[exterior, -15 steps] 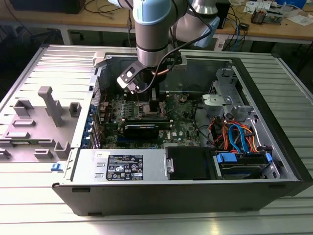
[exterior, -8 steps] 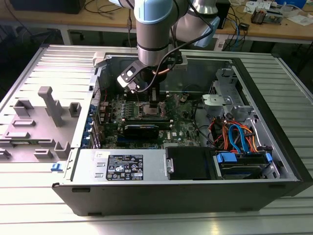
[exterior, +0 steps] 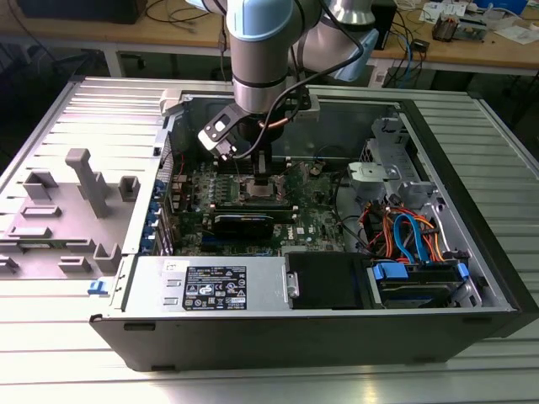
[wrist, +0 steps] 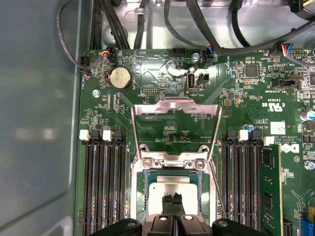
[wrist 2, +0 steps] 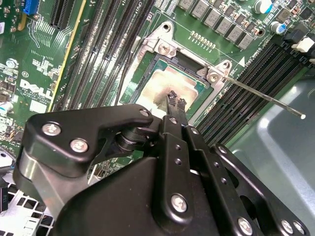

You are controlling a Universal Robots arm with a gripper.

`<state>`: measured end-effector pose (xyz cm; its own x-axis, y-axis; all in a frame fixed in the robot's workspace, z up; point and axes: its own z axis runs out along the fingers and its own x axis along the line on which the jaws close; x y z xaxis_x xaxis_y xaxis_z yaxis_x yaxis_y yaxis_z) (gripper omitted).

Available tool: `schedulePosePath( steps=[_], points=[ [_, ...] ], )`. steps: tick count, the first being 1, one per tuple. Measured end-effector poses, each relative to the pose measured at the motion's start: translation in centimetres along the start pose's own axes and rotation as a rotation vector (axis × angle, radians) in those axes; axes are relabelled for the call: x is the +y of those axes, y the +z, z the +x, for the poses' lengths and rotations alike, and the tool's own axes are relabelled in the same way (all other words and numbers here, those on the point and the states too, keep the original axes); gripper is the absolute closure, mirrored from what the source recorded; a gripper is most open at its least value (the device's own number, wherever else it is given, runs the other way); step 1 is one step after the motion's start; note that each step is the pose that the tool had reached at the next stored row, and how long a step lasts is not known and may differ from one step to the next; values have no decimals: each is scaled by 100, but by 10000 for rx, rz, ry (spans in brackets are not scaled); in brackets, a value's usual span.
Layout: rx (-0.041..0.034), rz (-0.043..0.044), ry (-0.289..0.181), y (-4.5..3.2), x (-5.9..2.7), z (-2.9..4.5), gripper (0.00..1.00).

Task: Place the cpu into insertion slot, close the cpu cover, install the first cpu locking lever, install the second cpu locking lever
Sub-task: 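Close the cpu cover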

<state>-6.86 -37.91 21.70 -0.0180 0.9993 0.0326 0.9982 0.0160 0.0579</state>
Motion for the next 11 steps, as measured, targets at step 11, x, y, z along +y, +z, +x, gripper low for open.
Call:
schedulePosePath(
  steps=[11],
  points=[
    [-1,0,0,-30,0,1,89]
  ],
)
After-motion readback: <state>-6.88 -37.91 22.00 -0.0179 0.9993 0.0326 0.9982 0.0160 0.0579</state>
